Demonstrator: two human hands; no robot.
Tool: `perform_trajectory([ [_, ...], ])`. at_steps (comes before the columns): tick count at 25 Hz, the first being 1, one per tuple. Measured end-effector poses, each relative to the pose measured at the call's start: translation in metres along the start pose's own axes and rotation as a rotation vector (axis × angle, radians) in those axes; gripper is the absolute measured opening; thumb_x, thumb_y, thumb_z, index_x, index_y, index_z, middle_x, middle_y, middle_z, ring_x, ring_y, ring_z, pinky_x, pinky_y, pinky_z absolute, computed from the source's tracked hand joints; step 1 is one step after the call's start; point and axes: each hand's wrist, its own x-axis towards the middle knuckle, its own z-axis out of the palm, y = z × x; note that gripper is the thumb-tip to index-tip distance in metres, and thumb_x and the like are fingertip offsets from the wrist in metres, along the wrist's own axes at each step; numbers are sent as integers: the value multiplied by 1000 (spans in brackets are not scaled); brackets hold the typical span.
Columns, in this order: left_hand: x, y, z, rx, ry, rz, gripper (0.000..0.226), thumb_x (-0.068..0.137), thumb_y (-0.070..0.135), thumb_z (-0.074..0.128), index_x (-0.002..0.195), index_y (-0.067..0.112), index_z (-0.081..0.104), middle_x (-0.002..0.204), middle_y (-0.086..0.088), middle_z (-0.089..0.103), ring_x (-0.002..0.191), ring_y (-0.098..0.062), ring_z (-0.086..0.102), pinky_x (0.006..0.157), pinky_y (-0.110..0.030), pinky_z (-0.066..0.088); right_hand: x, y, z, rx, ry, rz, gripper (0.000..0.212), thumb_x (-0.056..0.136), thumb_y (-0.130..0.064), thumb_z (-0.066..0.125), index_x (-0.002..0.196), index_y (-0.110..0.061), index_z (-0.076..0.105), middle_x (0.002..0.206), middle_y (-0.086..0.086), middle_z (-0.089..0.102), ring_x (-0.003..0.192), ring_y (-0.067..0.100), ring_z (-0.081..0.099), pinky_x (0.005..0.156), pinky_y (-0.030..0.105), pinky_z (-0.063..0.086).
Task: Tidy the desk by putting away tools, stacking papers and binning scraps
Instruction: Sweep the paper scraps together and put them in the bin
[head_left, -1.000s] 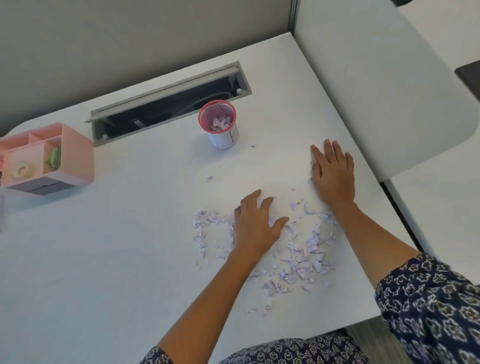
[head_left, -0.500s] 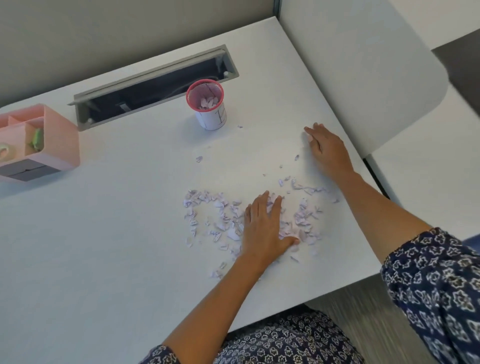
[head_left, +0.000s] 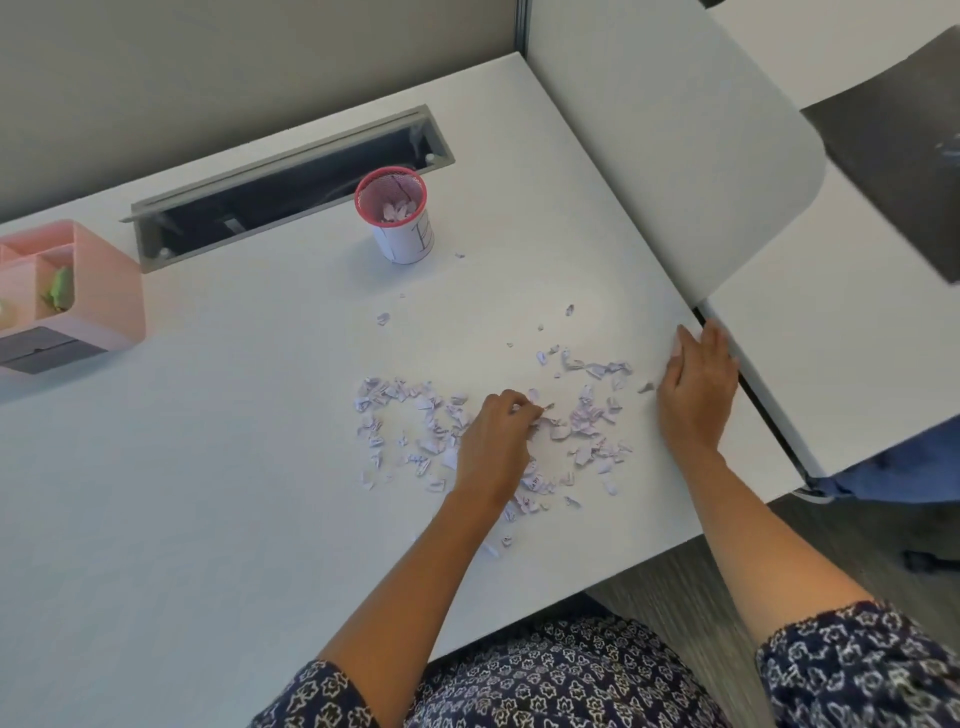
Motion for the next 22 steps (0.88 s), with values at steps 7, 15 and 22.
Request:
perform_trajectory([
  [7,16,-5,-14,-298,-8,-210,29,86,-4,53,100,9,74,101,-4,71,93,-17,64,82,-30,53,-25,-13,8,-150,-65,113,46,104,-27,26,145,-13,42,156,16,31,147,28,22,119,51,14],
  [15,45,-16,-42,-520,209,-338,22,84,-6,61,94,7,75,96,-4,73,84,-9,68,83,-17,54,-25,-13,4,-226,-151,72,59,102,-49,15,152,-19,28,160,13,20,150,25,12,120,54,9],
  [22,61,-29,-59,-468,290,-371,20,85,-4,62,94,8,75,97,-3,73,81,-4,65,79,-4,47,-28,-15,2,-265,-184,21,64,98,-60,13,154,-28,18,162,8,12,151,22,5,119,54,2],
])
